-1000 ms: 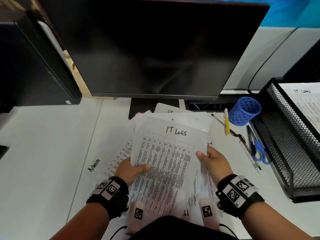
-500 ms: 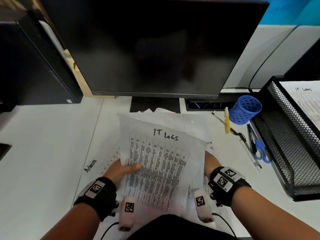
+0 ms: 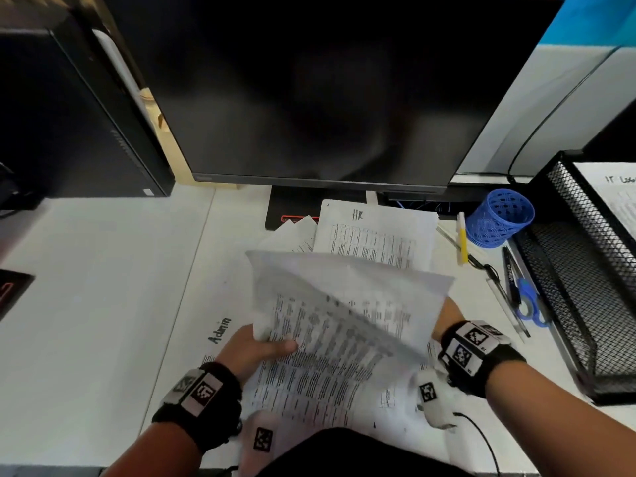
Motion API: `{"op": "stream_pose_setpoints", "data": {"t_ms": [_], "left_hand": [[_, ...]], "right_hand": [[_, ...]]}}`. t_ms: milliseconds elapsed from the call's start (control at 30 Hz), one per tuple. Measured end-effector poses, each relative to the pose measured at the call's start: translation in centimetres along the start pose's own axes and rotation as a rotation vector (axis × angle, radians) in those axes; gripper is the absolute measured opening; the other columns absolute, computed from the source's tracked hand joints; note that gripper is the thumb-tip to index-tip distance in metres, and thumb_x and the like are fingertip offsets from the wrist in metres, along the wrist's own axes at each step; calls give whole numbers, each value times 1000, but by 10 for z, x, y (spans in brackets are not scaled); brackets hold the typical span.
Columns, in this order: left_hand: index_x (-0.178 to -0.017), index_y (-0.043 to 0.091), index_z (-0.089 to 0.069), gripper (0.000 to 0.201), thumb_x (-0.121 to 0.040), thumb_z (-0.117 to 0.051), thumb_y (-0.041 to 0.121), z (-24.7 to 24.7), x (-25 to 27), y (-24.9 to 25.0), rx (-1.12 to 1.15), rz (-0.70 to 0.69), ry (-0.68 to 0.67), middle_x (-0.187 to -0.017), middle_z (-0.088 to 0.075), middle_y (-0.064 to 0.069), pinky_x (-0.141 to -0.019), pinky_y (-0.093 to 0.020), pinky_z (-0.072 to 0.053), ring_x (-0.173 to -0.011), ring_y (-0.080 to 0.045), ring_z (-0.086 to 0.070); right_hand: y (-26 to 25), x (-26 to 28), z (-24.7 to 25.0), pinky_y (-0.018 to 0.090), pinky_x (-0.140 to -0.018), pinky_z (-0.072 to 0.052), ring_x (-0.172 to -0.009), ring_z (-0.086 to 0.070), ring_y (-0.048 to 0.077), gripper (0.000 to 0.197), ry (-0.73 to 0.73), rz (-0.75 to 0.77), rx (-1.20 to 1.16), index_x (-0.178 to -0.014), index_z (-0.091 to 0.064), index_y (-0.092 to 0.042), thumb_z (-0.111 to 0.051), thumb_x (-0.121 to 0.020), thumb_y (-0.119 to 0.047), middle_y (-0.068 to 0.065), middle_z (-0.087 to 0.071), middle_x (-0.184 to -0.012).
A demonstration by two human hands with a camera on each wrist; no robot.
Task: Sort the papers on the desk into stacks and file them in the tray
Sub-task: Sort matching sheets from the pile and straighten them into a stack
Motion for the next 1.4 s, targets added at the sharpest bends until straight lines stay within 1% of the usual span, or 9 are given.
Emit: {"op": "stream_pose_setpoints", "data": {"t_ms": [133,267,400,500,567,700,867,1233,1400], "left_hand": [[-92,14,-74,69,-34,-84,51,49,13,-12,64,-4,272,-91,-75,-5,-91,-47,-50,-92,-26,-69],[-106,6,-67,69,-47,-88,36,79,23,-35,316,82,391,-102,-71,-16,-90,-53,-48,-100,-37,-65],[-115,3,-62,59,-64,-78,28,74,15,-45,512,164,346,-114,-66,-20,-95,-53,-46,-102,-37,-64],[-98,8,-63,22,-86,-63,26,54,3,-40,491,214,287,-76,-75,-6,-68,-36,-57,-66,-17,-72],[-96,9,-62,19,-88,-60,26,47,-2,-35,475,244,329,-63,-72,0,-66,-33,-51,-57,-15,-69],[-131,5,-50,94,-56,-85,48,67,-15,-43,300,229,507,-125,-59,-13,-90,-45,-46,-112,-34,-55],[-119,7,-59,42,-83,-70,22,88,-6,-16,-80,112,657,-116,-63,-14,-89,-35,-43,-107,-31,-58],[-135,13,-46,79,-69,-76,43,98,-30,-44,-27,246,595,-129,-56,-12,-100,-49,-43,-113,-35,-55],[-118,9,-60,37,-87,-64,29,102,-25,-18,-219,144,653,-112,-65,-15,-94,-42,-46,-104,-33,-59]], "right_hand": [[0,-9,29,27,-70,-35,-73,-49,24,30,109,64,217,-63,-43,-16,-54,-83,4,5,-51,-66],[38,-19,44,41,-71,-51,-67,-54,26,22,130,-79,-46,-64,-50,-13,-57,-74,4,17,-56,-70],[54,-5,20,32,-55,-53,-65,-54,24,18,22,-169,-325,-79,-50,-7,-48,-91,6,10,-61,-64],[68,4,-4,36,-58,-53,-63,-59,28,17,-13,-294,-585,-89,-56,2,-44,-90,13,13,-67,-59],[74,12,-19,26,-50,-47,-47,-55,22,14,-58,-344,-567,-86,-56,3,-47,-88,13,12,-64,-53],[71,28,-35,33,-47,-57,-44,-64,20,15,-198,-338,-533,-88,-58,6,-44,-91,11,13,-69,-59],[62,28,-9,27,-40,-52,-45,-62,21,10,-86,-250,-425,-82,-51,0,-53,-92,1,12,-64,-58],[65,38,-35,34,-53,-58,-51,-62,25,20,-296,-276,-301,-93,-52,4,-68,-81,2,19,-55,-66],[65,29,-25,35,-57,-59,-51,-64,26,15,-209,-225,-308,-79,-53,-6,-67,-85,-7,18,-65,-62]]}}
Point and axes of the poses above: each hand's wrist, its own x-axis away from the middle knuckle, its own z-axis out of the back of the hand, y = z × x, the point moved 9 cm from there along -x, towards the middle knuckle
